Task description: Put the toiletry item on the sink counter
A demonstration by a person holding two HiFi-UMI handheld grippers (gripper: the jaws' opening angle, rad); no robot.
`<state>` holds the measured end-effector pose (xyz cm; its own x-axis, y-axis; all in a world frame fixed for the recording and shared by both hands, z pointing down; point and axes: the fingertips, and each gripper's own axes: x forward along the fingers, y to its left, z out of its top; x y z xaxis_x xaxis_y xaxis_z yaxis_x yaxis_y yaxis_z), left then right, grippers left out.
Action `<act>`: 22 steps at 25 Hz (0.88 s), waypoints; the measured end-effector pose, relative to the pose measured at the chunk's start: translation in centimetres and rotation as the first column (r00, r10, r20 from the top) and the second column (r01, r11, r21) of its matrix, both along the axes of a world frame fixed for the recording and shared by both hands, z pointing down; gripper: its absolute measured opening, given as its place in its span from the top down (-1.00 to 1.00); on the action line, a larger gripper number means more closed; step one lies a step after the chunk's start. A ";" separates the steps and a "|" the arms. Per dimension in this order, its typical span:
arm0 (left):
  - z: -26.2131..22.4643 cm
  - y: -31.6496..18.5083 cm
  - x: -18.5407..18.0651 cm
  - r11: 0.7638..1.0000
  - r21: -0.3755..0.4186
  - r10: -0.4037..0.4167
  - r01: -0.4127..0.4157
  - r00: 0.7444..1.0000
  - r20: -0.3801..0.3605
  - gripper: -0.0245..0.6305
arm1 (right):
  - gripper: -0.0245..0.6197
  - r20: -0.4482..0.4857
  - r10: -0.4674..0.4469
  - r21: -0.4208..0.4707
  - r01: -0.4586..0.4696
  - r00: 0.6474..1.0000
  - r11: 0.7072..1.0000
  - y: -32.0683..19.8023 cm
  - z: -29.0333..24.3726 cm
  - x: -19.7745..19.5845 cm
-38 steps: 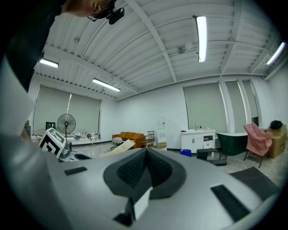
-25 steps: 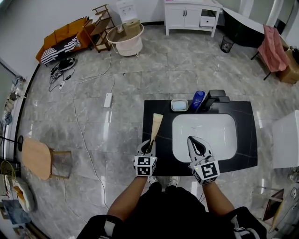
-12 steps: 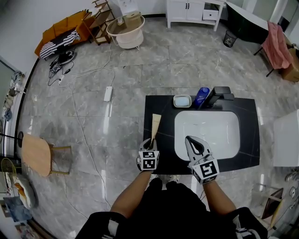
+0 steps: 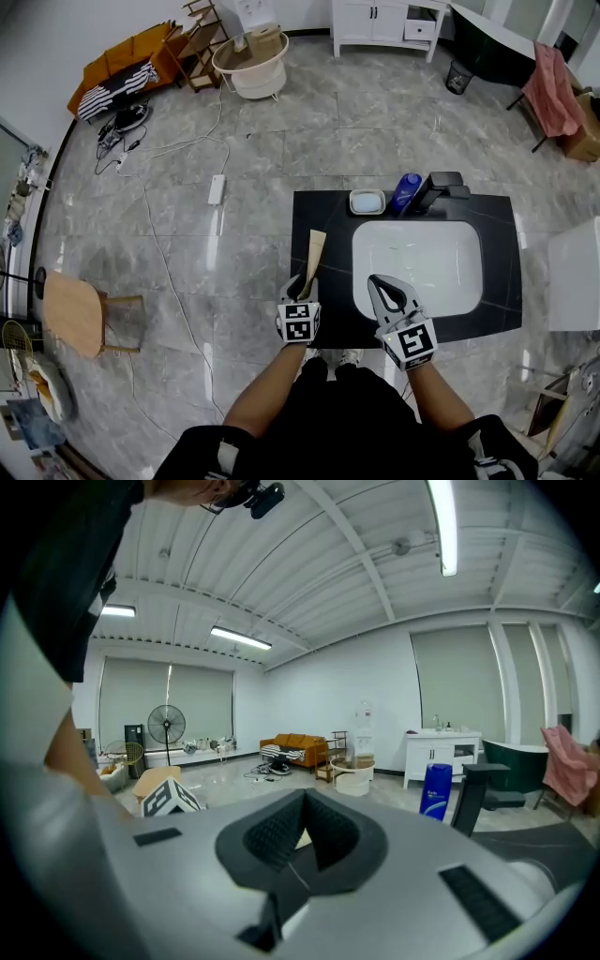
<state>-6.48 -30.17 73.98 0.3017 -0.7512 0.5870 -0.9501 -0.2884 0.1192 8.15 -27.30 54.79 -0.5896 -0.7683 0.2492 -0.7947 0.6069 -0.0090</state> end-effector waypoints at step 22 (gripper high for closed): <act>-22.7 3.3 -2.5 0.877 0.481 0.060 -0.015 0.995 -0.079 0.89 | 0.90 0.033 -0.017 0.158 0.012 0.999 0.987 -1.5 -6.6 -3.5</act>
